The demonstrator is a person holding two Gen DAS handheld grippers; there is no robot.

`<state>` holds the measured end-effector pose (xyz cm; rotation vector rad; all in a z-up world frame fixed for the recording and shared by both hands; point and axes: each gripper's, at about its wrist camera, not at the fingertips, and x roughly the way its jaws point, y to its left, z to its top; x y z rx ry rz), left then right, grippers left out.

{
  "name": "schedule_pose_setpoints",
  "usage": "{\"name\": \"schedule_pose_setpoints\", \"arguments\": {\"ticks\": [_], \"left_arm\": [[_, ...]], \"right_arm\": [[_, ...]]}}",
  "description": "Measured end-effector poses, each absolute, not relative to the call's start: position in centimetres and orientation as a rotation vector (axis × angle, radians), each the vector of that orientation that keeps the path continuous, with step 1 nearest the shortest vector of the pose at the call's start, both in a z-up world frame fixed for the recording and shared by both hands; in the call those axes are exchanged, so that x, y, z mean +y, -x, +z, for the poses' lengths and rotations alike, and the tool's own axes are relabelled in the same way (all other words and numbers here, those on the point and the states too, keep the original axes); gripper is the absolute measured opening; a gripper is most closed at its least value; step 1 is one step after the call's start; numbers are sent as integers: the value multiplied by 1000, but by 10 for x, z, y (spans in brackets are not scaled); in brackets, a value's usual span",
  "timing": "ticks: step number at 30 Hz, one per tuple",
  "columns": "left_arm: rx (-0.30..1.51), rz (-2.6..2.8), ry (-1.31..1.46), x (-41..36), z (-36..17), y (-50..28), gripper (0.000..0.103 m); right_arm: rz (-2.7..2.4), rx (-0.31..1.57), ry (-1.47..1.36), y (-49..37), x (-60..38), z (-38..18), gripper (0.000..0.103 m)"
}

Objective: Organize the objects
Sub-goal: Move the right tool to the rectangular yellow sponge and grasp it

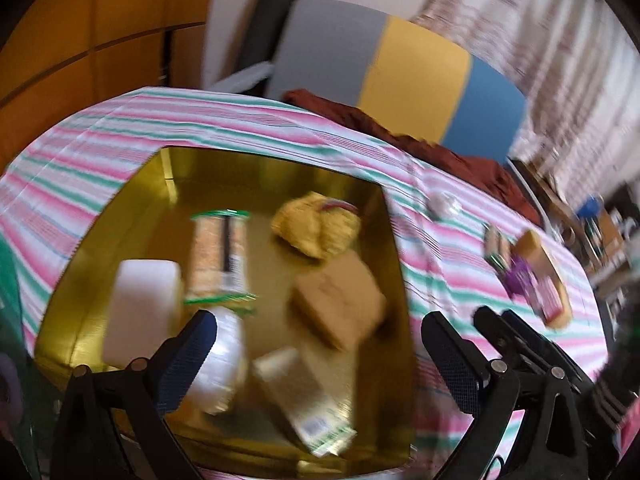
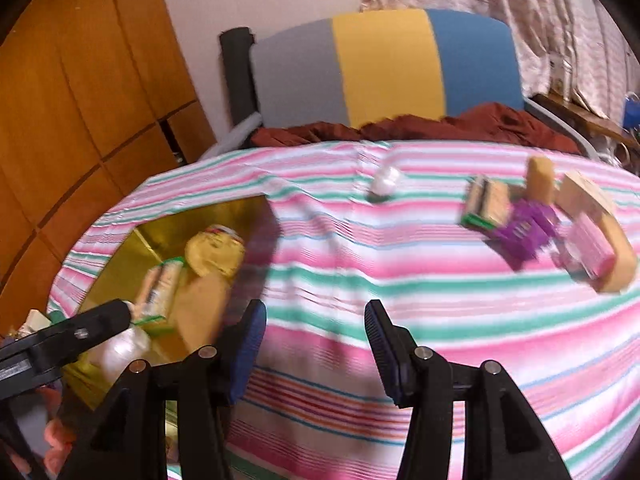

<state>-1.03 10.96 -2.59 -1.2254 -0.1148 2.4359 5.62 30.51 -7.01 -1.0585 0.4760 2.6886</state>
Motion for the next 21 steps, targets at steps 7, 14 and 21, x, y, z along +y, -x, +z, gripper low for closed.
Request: {"name": "schedule_pose_setpoints", "arguments": {"ticks": [7, 14, 21], "left_arm": [[30, 2273, 1120, 153, -26, -34, 103], [153, 2109, 1110, 190, -40, -77, 103], [219, 2110, 1053, 208, -40, -101, 103]], "right_arm": [[2563, 486, 1056, -99, 345, -97, 52], [2404, 519, 990, -149, 414, -110, 52], [2251, 569, 821, -170, 508, -88, 61]]}}
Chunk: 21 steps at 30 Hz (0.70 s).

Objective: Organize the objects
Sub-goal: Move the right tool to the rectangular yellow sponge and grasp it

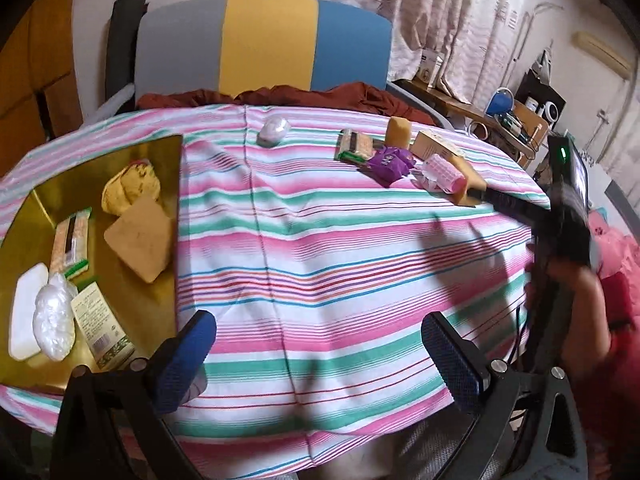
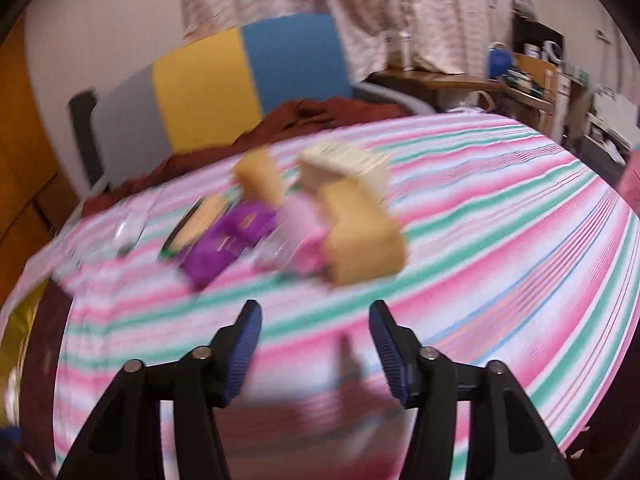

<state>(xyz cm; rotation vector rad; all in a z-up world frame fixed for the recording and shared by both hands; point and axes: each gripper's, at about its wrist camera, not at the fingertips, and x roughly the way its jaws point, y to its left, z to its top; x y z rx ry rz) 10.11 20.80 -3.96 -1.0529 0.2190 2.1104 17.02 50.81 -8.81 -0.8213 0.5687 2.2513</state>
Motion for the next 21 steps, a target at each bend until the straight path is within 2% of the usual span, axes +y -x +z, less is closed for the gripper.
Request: {"name": "schedule_pose_setpoints", "arguments": {"ticks": [6, 14, 15, 16, 21], "left_arm": [[218, 2081, 1087, 219, -43, -107, 103], [241, 2065, 1128, 227, -52, -112, 103], [238, 2064, 1133, 228, -53, -111, 103], [235, 2064, 1138, 229, -53, -110, 103], [203, 2062, 1159, 237, -54, -100, 103]], "right_arm": [[2192, 627, 771, -158, 567, -85, 62], [2283, 953, 802, -146, 597, -119, 63], [2290, 965, 808, -146, 595, -122, 61], [2310, 983, 825, -146, 592, -125, 52], [2403, 915, 824, -157, 560, -122, 49]]}}
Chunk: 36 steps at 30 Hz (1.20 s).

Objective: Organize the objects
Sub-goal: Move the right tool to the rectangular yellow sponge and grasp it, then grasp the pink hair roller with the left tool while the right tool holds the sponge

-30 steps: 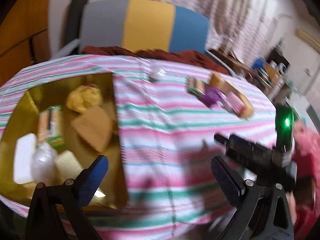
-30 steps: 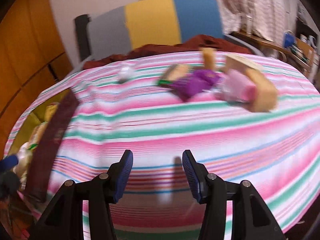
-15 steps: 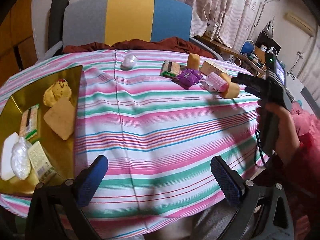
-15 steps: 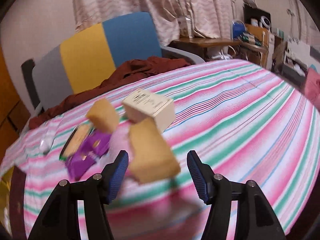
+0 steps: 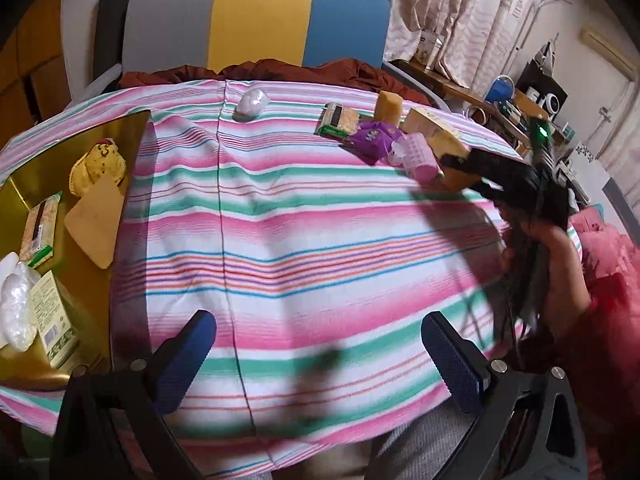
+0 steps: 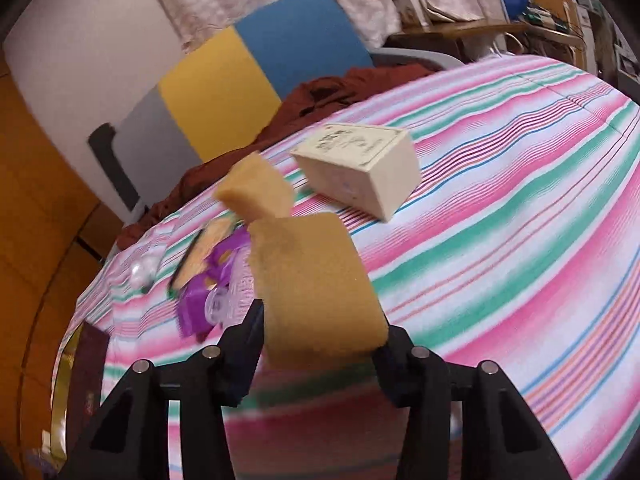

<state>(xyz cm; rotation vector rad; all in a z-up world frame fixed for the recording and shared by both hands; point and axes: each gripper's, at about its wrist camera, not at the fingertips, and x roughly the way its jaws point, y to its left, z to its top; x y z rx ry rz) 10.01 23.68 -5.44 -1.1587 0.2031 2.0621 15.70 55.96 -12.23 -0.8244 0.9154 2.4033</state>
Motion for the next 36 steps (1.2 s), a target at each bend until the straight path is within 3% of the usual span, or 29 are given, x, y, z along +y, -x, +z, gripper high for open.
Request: {"name": "schedule_pose_setpoints", "arguments": {"ticks": [9, 15, 23, 32, 33, 35, 36], "left_arm": [[151, 2065, 1151, 275, -50, -85, 103], [214, 2011, 1001, 333, -44, -90, 103], [631, 1847, 743, 434, -60, -114, 103], [835, 1761, 632, 483, -84, -119, 103], [844, 1758, 599, 485, -86, -121, 100], [827, 1734, 594, 487, -87, -122, 86], [808, 1708, 622, 490, -89, -120, 68]], "right_arm": [[2300, 889, 698, -205, 528, -123, 49], [2338, 1011, 650, -231, 522, -129, 49], [2341, 1130, 656, -259, 528, -130, 49], [2332, 1218, 635, -265, 533, -135, 49], [2331, 1218, 633, -264, 533, -135, 49], [2327, 1219, 627, -264, 532, -135, 49], [2325, 1219, 623, -264, 532, -135, 49]]}}
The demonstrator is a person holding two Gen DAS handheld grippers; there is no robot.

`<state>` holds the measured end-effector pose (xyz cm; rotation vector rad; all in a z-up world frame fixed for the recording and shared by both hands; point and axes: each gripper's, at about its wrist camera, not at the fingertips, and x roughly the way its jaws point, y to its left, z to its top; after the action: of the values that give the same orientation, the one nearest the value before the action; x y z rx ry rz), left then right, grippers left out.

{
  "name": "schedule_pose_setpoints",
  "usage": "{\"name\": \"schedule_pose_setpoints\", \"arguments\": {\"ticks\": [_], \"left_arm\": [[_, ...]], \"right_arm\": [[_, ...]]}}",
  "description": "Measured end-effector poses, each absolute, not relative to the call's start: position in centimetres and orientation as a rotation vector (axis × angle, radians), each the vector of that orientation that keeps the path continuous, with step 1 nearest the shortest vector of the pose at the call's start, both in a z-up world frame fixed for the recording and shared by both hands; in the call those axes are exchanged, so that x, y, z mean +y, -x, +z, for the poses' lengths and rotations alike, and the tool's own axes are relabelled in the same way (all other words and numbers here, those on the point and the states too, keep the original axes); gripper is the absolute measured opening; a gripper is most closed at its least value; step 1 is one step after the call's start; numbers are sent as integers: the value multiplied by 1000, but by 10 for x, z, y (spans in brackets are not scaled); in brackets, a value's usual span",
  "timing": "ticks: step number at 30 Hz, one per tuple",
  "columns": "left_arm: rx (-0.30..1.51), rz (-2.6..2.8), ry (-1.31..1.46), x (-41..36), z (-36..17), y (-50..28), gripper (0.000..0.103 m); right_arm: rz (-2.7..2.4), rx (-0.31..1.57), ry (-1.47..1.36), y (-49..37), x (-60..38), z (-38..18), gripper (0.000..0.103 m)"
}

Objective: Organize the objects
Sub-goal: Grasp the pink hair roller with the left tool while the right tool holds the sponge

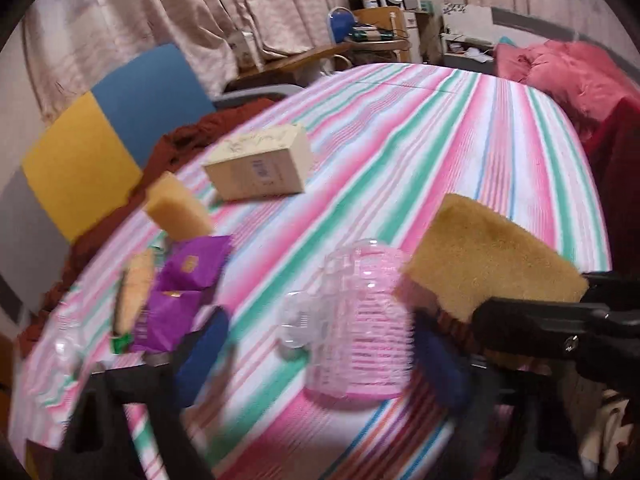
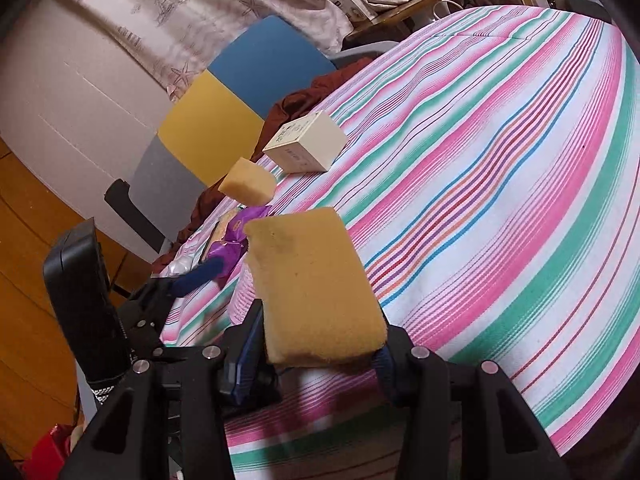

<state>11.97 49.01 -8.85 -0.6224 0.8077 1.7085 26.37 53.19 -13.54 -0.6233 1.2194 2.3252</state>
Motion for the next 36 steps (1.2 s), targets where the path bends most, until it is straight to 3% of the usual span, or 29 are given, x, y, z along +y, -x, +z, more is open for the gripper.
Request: {"name": "schedule_pose_setpoints", "arguments": {"ticks": [1, 27, 30, 36], "left_arm": [[776, 1677, 658, 492, -89, -117, 62], [486, 1881, 755, 394, -93, -104, 61], [435, 1897, 775, 376, -100, -104, 52], [402, 1933, 778, 357, -99, -107, 49]], "right_arm": [[2324, 1220, 621, -264, 532, -136, 49], [2271, 1170, 621, -260, 516, -130, 49], [2302, 1149, 647, -255, 505, -127, 49], [2321, 1112, 689, -245, 487, -125, 49]]}}
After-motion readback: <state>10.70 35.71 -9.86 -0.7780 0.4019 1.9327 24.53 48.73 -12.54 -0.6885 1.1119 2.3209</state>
